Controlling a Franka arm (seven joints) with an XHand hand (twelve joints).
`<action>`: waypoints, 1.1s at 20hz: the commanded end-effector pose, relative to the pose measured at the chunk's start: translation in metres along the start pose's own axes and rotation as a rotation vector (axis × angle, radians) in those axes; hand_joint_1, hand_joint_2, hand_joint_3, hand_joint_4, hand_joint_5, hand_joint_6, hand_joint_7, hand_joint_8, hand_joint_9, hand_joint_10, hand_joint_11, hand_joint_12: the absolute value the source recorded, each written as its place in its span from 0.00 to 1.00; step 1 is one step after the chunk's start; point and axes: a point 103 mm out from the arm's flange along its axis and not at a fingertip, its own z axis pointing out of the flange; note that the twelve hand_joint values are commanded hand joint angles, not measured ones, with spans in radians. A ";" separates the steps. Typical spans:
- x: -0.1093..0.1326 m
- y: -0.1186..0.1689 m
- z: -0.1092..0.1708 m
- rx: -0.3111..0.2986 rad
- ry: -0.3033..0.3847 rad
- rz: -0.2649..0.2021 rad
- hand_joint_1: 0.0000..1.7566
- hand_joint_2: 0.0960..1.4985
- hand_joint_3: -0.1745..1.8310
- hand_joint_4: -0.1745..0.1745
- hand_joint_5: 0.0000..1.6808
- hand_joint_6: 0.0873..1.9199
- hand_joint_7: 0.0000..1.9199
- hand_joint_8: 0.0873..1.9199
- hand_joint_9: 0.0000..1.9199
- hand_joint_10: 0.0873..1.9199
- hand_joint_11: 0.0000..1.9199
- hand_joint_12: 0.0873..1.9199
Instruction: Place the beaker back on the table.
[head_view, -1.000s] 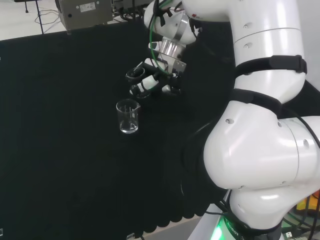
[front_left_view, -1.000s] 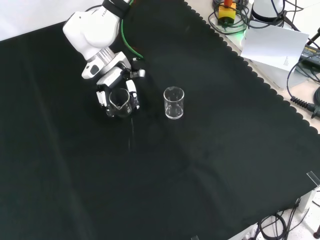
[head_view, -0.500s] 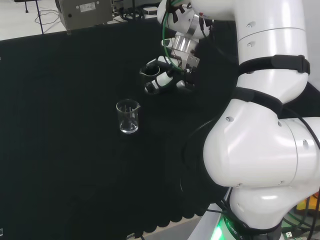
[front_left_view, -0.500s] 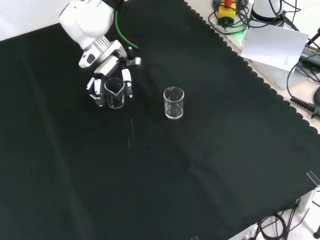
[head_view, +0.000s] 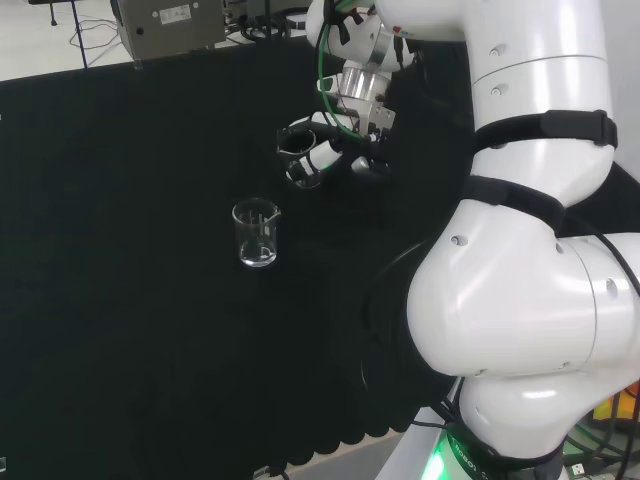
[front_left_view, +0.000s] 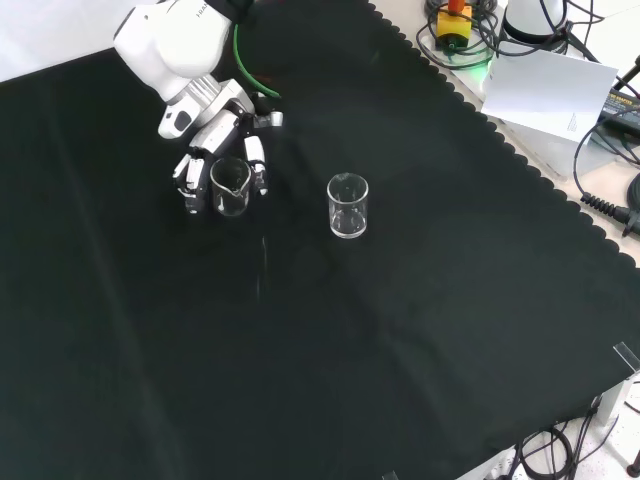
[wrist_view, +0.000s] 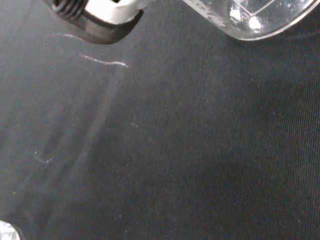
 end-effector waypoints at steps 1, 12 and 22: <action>0.002 -0.004 -0.007 0.010 -0.014 0.035 0.46 0.49 0.00 0.42 0.22 0.00 0.17 0.00 0.23 0.00 0.00 0.69; 0.026 -0.031 -0.059 -0.103 -0.032 0.045 0.43 0.48 0.01 0.39 0.11 0.00 0.05 0.00 0.12 0.00 0.00 0.60; 0.082 -0.101 -0.111 -0.198 -0.050 0.103 0.42 0.48 0.02 0.38 0.12 0.00 0.07 0.00 0.15 0.00 0.00 0.62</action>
